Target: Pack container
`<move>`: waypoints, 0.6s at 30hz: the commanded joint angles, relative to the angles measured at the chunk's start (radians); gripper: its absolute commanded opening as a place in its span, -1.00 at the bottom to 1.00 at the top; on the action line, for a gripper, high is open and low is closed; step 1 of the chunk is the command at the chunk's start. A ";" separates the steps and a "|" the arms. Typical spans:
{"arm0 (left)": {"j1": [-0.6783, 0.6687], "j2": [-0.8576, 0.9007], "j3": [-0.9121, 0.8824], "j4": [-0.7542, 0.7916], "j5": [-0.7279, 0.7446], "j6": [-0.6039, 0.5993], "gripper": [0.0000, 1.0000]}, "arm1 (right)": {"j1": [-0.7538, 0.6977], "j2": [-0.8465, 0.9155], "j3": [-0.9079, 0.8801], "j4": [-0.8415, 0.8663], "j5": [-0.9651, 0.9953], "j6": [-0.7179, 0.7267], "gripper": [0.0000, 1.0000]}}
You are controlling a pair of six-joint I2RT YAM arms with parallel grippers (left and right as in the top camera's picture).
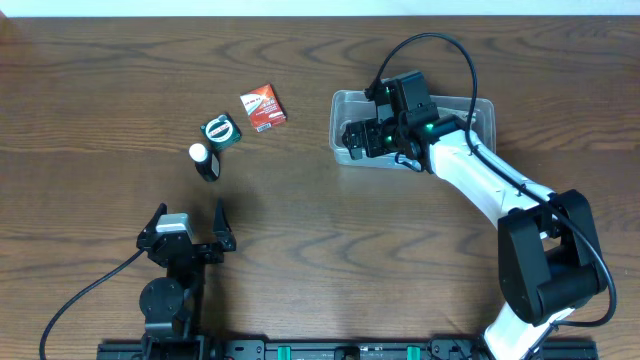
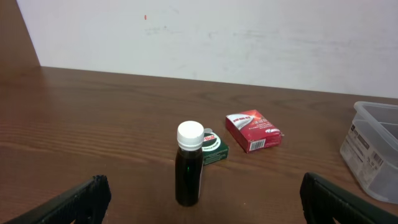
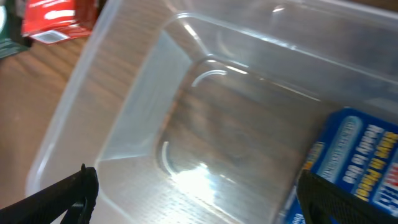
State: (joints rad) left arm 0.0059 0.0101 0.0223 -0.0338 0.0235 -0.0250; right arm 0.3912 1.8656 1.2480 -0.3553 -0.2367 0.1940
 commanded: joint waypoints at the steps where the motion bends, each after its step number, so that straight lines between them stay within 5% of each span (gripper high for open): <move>1: 0.006 -0.006 -0.018 -0.037 -0.008 0.010 0.96 | 0.003 -0.003 0.013 -0.015 -0.078 -0.011 0.99; 18: 0.006 -0.006 -0.018 -0.037 -0.008 0.010 0.96 | -0.004 -0.008 0.020 -0.019 -0.074 -0.027 0.98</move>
State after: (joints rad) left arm 0.0059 0.0101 0.0223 -0.0338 0.0235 -0.0250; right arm 0.3912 1.8656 1.2480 -0.3866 -0.3065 0.1898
